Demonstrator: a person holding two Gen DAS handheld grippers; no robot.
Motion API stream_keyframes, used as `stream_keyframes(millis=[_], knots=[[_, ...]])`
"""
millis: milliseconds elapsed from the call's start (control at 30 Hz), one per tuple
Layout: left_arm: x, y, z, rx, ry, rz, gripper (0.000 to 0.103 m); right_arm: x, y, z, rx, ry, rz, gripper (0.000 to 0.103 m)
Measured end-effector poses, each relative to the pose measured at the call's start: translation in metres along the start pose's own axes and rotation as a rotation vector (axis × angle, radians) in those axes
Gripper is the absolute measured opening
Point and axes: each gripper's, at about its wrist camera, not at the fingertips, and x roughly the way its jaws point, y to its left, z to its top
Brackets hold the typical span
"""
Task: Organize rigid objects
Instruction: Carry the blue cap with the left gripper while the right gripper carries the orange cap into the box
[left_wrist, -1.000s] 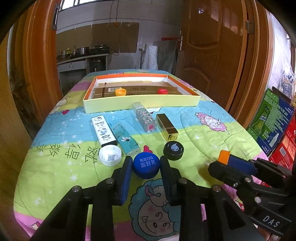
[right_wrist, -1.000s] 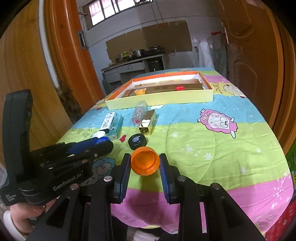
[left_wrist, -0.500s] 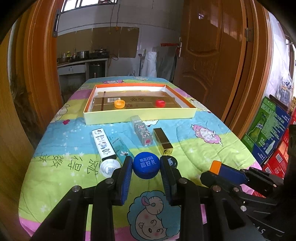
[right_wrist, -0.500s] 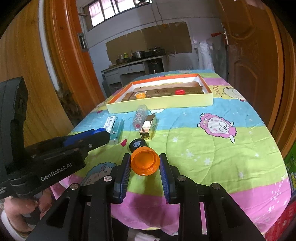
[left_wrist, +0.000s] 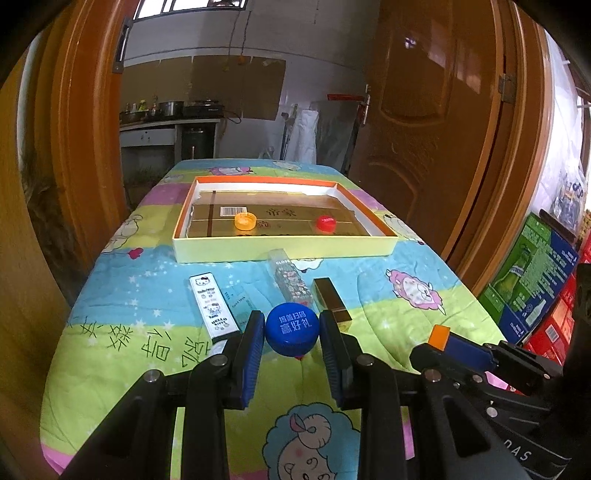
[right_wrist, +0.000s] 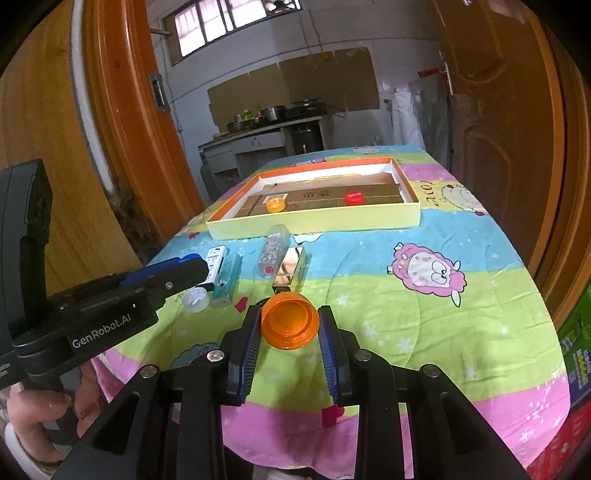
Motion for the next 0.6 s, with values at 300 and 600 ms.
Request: stream_keyframes(millis=[300, 600], knots=[[0.003, 0.011, 0.015, -0.015, -0.013, 0.029, 0.031, 0.011, 0.008, 0.017, -0.015, 0.0, 0.002, 0.031], [0.01, 0.017, 0.032, -0.017, 0.001, 0.059, 0.031, 0.028, 0.011, 0.038, 0.007, 0.021, 0.026, 0.031]])
